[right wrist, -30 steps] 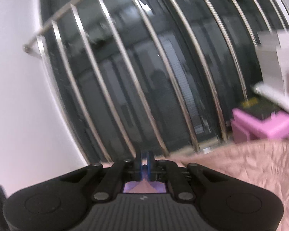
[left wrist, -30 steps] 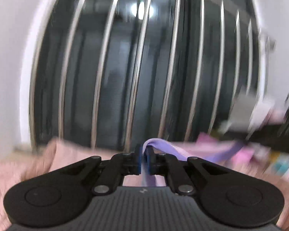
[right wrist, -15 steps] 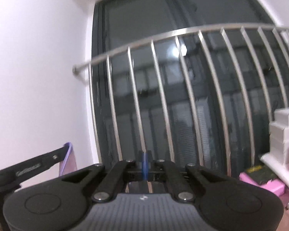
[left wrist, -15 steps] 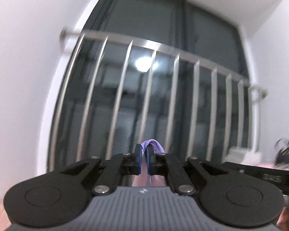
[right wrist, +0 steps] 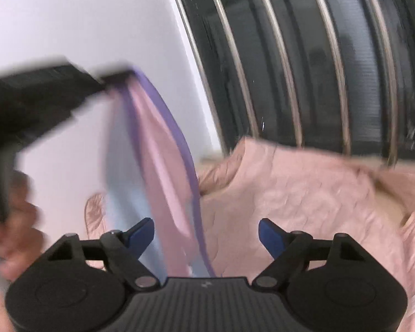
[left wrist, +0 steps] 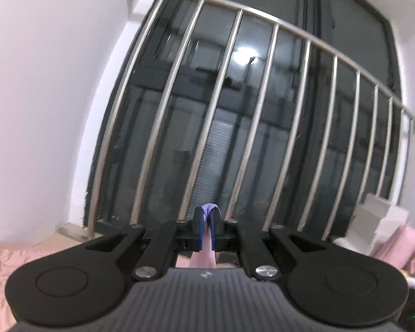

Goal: Fold clothes
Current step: 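Lift the garment high with both grippers, shaking it open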

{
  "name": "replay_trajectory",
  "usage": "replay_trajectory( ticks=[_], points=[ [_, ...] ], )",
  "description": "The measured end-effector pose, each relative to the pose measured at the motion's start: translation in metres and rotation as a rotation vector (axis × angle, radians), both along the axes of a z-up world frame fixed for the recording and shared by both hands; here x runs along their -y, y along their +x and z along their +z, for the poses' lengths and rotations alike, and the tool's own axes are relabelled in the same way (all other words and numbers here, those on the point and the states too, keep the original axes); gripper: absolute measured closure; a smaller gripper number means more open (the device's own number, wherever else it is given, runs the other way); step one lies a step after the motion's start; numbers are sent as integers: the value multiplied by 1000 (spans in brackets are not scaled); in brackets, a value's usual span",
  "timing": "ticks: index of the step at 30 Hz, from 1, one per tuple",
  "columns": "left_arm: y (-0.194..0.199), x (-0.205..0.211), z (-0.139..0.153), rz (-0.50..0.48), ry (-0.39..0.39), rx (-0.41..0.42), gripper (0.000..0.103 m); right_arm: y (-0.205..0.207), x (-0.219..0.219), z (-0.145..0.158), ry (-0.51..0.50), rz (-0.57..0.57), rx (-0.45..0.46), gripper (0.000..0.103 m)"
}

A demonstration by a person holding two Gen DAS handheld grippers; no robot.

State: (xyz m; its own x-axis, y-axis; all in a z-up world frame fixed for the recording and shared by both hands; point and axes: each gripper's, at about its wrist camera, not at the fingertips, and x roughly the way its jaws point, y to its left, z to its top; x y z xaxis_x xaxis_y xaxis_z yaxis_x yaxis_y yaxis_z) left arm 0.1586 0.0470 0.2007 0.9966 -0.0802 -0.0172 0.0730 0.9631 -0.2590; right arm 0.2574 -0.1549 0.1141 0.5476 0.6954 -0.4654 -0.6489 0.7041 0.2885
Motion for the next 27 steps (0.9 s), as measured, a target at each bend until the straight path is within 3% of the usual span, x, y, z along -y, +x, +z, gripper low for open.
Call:
replay_trajectory(
  ticks=[4, 5, 7, 8, 9, 10, 11, 13, 16, 22, 27],
  points=[
    [-6, 6, 5, -7, 19, 19, 99, 18, -9, -31, -26, 27, -124, 24],
    [-6, 6, 5, -12, 20, 17, 99, 23, -12, -39, -32, 34, -154, 35],
    [-5, 7, 5, -15, 26, 16, 99, 32, -16, -55, -45, 47, -216, 72],
    [-5, 8, 5, -10, 32, 13, 99, 34, -18, -59, -54, 37, -230, 99],
    [-5, 9, 4, 0, 39, 10, 99, 32, -20, -59, -66, -1, -216, 100],
    [-5, 9, 4, 10, 43, 13, 99, 29, -19, -53, -72, -82, -176, 100],
    [-5, 8, 4, 19, 45, 18, 99, 23, -13, -38, -69, -233, -93, 100],
    [-13, 4, 8, 20, 31, 45, 99, -4, -4, -6, -55, -458, 121, 100],
    [-38, 0, 19, 4, 12, 117, 99, -68, 5, 43, -36, -602, 484, 100],
    [-110, 0, 41, 32, 37, 320, 99, -172, 36, 102, 125, -602, 771, 100],
    [-152, -3, 49, 58, 15, 427, 99, -218, 57, 119, 192, -577, 844, 100]
  ],
)
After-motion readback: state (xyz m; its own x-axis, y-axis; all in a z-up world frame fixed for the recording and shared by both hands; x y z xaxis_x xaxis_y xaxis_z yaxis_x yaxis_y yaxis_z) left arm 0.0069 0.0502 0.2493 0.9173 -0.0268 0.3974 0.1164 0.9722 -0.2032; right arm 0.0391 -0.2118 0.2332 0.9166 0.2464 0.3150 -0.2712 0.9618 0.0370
